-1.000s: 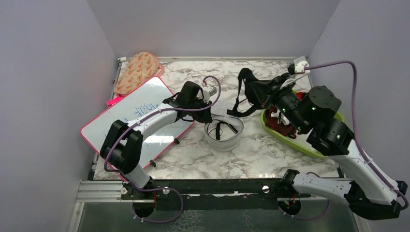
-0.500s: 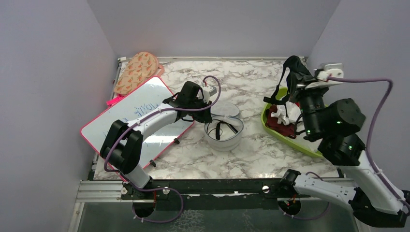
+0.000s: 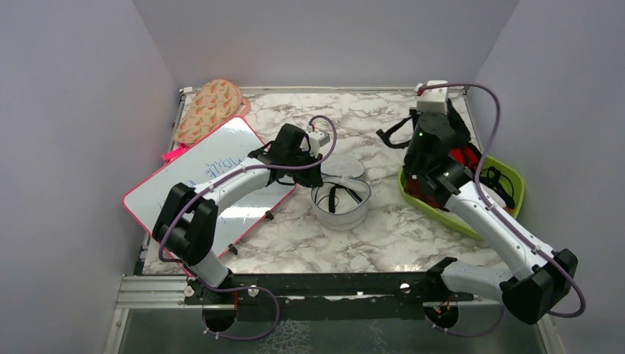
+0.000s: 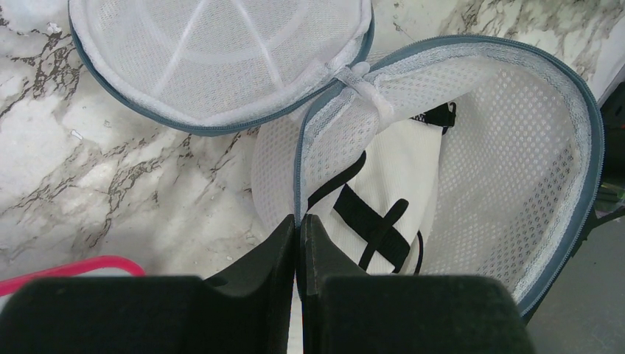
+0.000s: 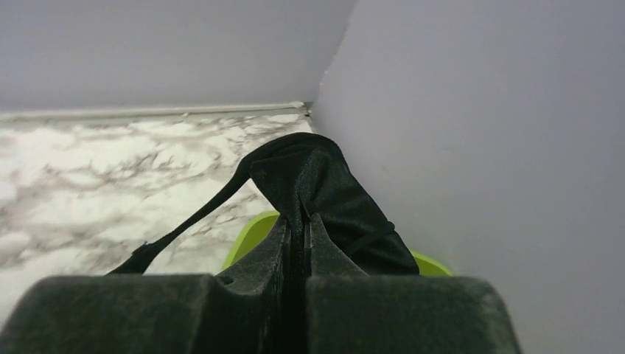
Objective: Unzip the laundry bag and remove the bra
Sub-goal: Place the bra in the bin, then pick up the bra from the laundry bag.
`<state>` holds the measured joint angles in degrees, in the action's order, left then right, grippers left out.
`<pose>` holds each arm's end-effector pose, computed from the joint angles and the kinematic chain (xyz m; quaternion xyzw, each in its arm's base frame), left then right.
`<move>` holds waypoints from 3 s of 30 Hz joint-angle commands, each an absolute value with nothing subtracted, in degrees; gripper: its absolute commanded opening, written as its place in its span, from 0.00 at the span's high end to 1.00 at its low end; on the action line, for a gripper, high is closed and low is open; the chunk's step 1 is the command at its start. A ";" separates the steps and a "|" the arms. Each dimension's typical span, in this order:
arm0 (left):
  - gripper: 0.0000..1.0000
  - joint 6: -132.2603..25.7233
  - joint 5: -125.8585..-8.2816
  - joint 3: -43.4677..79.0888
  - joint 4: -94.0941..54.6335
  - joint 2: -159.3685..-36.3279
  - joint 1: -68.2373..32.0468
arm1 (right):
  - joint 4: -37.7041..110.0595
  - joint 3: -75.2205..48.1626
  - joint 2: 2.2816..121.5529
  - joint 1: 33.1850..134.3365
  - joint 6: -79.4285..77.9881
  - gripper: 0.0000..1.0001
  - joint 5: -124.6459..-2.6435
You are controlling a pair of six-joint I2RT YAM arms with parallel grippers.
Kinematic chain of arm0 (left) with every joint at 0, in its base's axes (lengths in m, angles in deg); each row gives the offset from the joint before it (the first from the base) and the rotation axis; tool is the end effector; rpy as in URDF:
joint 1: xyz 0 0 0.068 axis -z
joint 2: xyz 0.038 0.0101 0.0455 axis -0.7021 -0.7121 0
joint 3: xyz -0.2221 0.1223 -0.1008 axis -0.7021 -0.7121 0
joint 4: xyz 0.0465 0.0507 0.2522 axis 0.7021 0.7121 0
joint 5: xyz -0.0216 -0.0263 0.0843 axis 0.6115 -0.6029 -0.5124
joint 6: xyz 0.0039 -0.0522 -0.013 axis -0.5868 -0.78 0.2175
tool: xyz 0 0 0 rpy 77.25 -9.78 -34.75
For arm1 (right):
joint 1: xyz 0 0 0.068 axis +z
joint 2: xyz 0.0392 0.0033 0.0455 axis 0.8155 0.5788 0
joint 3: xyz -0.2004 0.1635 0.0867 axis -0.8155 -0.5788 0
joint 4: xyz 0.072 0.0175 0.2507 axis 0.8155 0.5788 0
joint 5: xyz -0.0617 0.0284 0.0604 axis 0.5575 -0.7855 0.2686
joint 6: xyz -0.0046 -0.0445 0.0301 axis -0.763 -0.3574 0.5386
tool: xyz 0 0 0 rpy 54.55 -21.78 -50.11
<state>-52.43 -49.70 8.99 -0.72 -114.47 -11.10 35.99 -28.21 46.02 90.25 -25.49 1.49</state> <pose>0.2811 -0.2046 0.2367 0.2603 0.8685 -0.3290 0.2641 0.2214 0.1217 0.3873 0.0006 0.7223 -0.2581 0.6416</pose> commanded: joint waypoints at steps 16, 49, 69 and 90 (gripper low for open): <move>1.00 -53.56 -47.85 9.24 -3.63 -111.53 -10.84 | 35.27 -20.41 44.86 63.19 -17.18 0.99 4.51; 1.00 -50.44 -53.66 8.01 -4.75 -107.43 -9.00 | 48.37 -36.18 48.30 61.58 16.83 0.22 -12.01; 1.00 -49.93 -54.43 7.56 -4.91 -107.24 -7.47 | 49.57 -34.92 42.28 78.39 -3.35 0.37 -90.16; 1.00 -48.90 -57.43 7.67 -4.04 -108.74 -6.81 | 44.98 -42.45 58.96 96.45 -11.59 0.59 -81.62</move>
